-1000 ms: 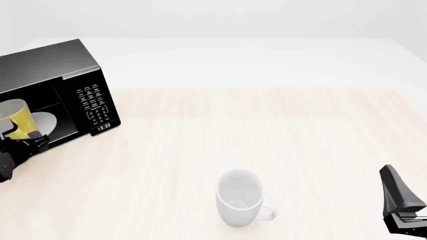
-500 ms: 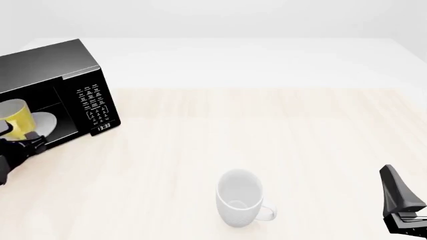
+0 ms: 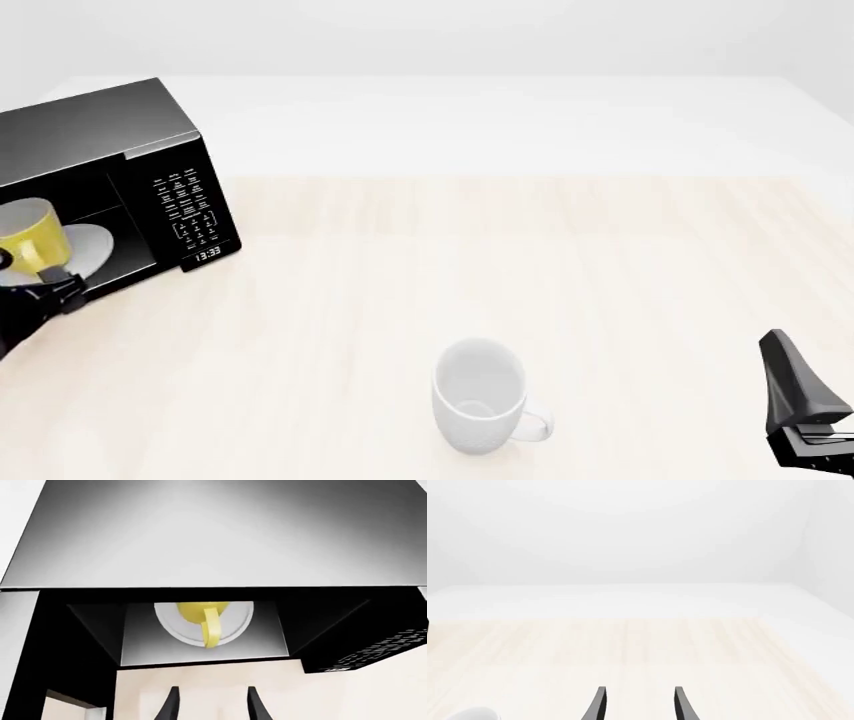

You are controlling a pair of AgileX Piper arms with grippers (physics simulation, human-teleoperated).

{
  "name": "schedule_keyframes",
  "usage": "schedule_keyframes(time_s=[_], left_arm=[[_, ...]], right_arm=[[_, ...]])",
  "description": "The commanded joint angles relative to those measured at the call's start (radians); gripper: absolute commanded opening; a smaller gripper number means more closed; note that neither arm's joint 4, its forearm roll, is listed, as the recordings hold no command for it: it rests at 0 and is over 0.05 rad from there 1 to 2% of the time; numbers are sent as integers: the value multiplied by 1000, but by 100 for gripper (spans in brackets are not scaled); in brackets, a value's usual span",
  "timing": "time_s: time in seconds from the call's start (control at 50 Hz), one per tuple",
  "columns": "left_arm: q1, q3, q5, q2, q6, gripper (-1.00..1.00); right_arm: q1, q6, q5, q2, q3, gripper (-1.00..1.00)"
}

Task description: Put the yellow and white mug in the microwave and close it.

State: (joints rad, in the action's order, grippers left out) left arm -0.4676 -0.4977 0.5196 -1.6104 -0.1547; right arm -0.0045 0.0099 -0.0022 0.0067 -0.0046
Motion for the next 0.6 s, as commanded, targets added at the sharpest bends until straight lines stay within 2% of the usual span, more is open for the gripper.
schedule_keyframes(time_s=[0.02,0.6], left_arm=[[-8,53,-5,62,8,100],[19,154,-68,232,13,100]], right_arm=[[0,0,0,0,0,100],[0,0,0,0,0,100]])
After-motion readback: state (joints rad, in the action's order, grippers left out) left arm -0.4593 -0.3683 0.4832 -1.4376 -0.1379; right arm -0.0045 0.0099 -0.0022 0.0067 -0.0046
